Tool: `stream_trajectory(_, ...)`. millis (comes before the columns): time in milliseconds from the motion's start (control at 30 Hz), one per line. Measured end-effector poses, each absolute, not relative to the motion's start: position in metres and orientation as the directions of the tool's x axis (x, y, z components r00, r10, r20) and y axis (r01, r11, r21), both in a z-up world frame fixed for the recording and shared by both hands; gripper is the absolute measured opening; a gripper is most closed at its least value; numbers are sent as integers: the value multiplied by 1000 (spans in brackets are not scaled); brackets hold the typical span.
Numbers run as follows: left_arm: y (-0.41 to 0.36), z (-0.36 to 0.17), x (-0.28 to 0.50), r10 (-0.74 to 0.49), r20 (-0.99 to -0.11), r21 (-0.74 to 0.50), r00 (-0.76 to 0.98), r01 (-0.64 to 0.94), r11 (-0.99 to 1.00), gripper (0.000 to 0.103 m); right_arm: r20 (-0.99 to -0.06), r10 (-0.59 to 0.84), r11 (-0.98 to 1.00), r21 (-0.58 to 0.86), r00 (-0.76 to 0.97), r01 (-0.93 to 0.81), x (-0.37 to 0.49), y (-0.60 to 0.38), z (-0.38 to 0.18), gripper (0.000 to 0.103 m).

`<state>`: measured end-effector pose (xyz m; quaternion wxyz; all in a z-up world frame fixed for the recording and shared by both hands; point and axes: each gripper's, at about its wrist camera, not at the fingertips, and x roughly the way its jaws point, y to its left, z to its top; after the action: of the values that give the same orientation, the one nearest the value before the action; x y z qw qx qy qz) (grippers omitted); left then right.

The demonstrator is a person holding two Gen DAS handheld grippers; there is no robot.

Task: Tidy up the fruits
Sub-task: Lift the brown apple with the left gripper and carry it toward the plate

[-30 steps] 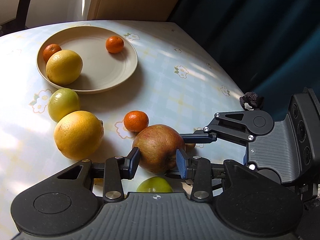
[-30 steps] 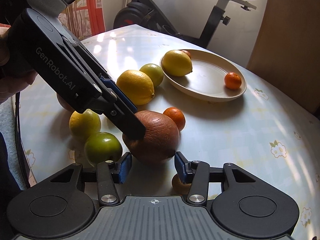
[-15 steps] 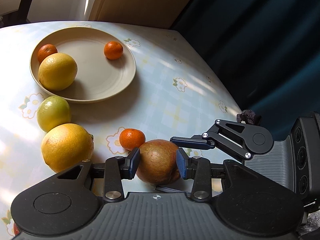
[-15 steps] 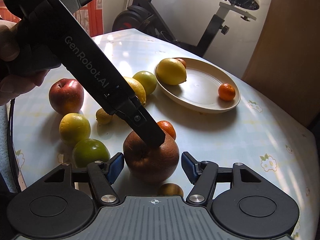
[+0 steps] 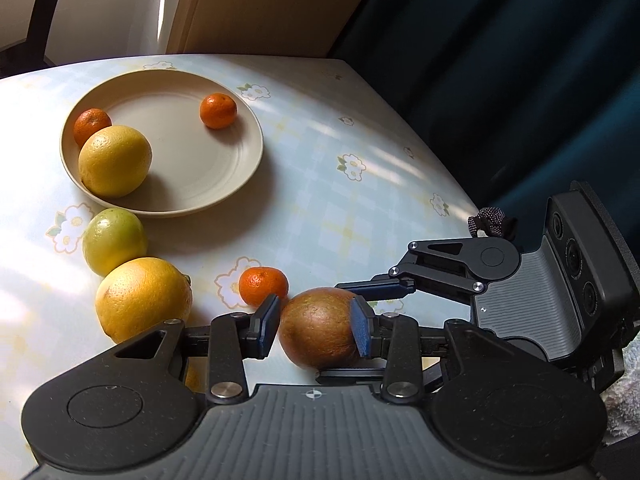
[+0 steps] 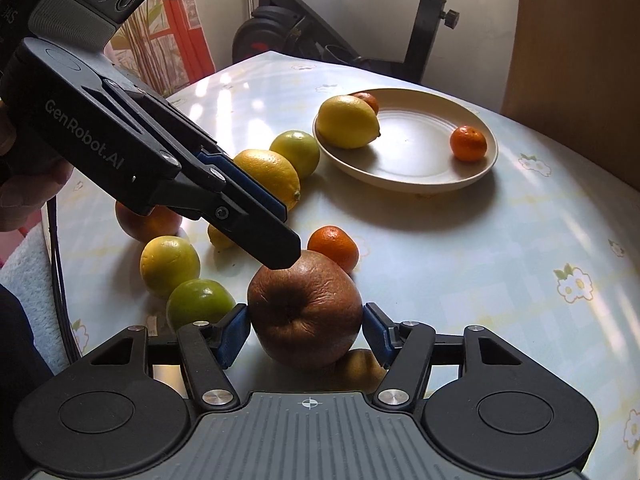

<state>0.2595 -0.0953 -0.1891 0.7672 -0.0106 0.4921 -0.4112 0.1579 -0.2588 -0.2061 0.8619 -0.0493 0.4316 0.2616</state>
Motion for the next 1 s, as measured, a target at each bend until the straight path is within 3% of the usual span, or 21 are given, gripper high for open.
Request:
stream_trajectory(533, -92, -205, 266, -594, -778, -401, 203, 568, 719, 40, -727, 379, 880, 91, 572, -467, 150, -257, -207, 56)
stream_trajectory(1000, -81, -213, 272, -643, -747, -505, 166, 487, 712, 38, -698, 379, 892, 101, 607, -441, 142, -256, -216, 56)
